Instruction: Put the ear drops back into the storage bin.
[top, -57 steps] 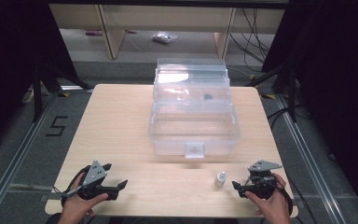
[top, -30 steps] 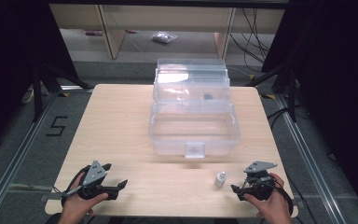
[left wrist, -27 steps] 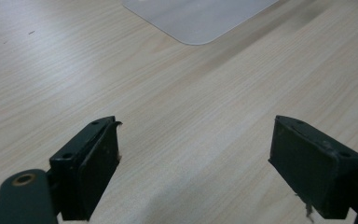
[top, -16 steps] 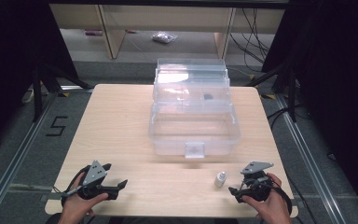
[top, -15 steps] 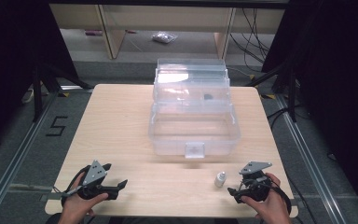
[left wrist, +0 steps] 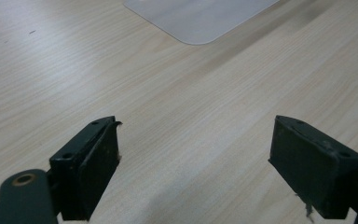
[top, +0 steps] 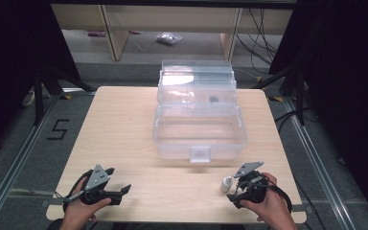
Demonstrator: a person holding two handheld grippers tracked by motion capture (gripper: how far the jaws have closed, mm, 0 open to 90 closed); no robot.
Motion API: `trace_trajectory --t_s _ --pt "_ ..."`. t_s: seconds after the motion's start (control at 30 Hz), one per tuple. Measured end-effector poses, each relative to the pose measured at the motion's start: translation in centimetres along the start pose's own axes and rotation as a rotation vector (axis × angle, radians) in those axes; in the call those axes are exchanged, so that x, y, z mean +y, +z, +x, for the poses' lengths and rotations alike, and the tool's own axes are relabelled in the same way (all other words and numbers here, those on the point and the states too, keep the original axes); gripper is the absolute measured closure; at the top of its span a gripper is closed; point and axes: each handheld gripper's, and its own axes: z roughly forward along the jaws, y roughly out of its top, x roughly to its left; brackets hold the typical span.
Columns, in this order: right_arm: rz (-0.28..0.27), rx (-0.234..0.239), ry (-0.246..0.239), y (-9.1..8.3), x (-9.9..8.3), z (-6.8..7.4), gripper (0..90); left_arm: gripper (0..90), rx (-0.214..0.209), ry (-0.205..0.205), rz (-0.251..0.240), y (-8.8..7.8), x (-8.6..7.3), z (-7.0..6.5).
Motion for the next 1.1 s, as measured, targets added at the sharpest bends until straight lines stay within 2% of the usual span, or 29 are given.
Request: trace_trajectory --t_s 0.07,0.13,0.2,0.23,0.3,0.37,0.43,0.53,0.57,0.6,0.7,0.8,0.83,0.9,1.0,1.07,1.1 --pt "0.029 0.003 -0.001 0.0 0.6 0.1 23.7 15.2 0.0 0.0 0.0 0.0 0.0 0.0" --pt "0.039 0.016 -0.029 0.2 1.1 -0.1 25.2 15.2 -0.002 -0.004 -0.002 0.0 0.0 0.0" --pt "0.045 0.022 -0.032 0.3 1.3 -0.1 26.0 15.2 -0.003 -0.006 -0.004 0.0 0.0 0.0" --pt "0.07 0.018 -0.058 0.5 1.8 -0.2 27.1 15.2 -0.003 -0.004 -0.004 0.0 0.0 0.0" --pt "0.084 0.017 -0.07 0.7 2.1 -0.2 28.0 15.2 -0.001 -0.002 -0.002 0.0 0.0 0.0" --pt "0.103 0.012 -0.059 0.8 2.5 -0.1 28.6 15.2 0.0 0.001 0.0 0.0 0.0 0.0" --pt "0.106 0.008 -0.091 0.9 2.8 -0.4 29.9 15.2 -0.003 -0.006 -0.005 0.0 0.0 0.0" --pt "0.125 0.011 -0.089 1.1 3.1 -0.5 30.7 15.2 -0.003 -0.005 -0.004 0.0 0.0 0.0" --pt "0.128 0.01 -0.104 1.2 3.2 -0.6 31.3 15.2 -0.001 0.0 0.0 0.0 0.0 0.0" --pt "0.142 0.014 -0.096 1.3 3.4 -0.5 32.5 15.2 -0.001 0.001 0.0 0.0 0.0 0.0" --pt "0.153 0.015 -0.129 1.7 3.9 -0.5 35.1 15.2 -0.001 0.0 0.0 0.0 0.0 0.0" --pt "0.166 0.022 -0.131 2.0 4.2 -0.4 37.4 15.2 -0.001 0.001 0.0 0.0 0.0 0.0" --pt "0.173 0.033 -0.15 2.3 4.4 -0.4 38.1 15.2 -0.001 0.0 0.0 0.0 0.0 0.0" --pt "0.184 0.037 -0.143 2.5 4.6 -0.3 39.8 15.2 -0.003 -0.005 -0.004 0.0 0.0 0.0" --pt "0.2 0.046 -0.172 2.8 4.9 -0.5 42.6 15.2 -0.003 -0.005 -0.005 0.0 0.0 0.0" --pt "0.211 0.039 -0.159 2.8 5.0 -0.4 43.4 15.2 -0.003 -0.005 -0.004 0.0 0.0 0.0" --pt "0.221 0.051 -0.181 3.2 5.2 -0.4 45.6 15.2 -0.003 -0.005 -0.005 0.0 0.0 0.0"
